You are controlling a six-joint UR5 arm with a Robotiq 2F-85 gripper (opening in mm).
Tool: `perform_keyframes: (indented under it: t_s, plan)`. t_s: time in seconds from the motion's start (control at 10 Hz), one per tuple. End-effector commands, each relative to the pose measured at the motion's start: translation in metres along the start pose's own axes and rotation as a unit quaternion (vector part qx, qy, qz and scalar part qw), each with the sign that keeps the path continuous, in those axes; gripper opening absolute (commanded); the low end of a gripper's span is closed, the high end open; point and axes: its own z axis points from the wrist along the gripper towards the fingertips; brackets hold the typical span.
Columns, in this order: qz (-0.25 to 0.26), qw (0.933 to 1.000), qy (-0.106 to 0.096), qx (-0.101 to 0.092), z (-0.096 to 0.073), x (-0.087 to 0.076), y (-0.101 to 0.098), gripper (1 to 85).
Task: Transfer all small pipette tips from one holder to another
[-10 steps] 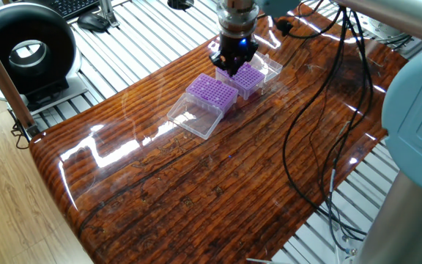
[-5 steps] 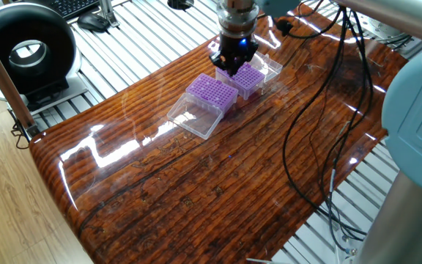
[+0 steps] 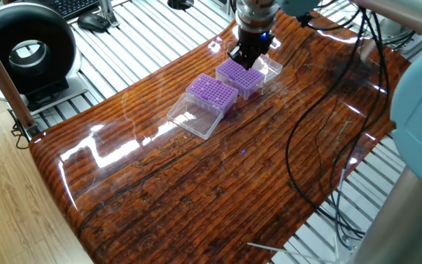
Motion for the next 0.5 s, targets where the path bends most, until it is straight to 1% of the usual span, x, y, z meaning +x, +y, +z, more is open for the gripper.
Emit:
perform_keyframes:
  t_s: [0.0, 0.3, 0.4]
  plan:
    - [-0.001, 0.9997, -0.001, -0.025, -0.0011, 0.0019, 0.0080, 1.0]
    - [-0.003, 0.9995, -0.004, -0.033, 0.0001, 0.0019, 0.0092, 1.0]
    - [-0.001, 0.9992, -0.005, -0.039, 0.0007, 0.0021, 0.0108, 1.0]
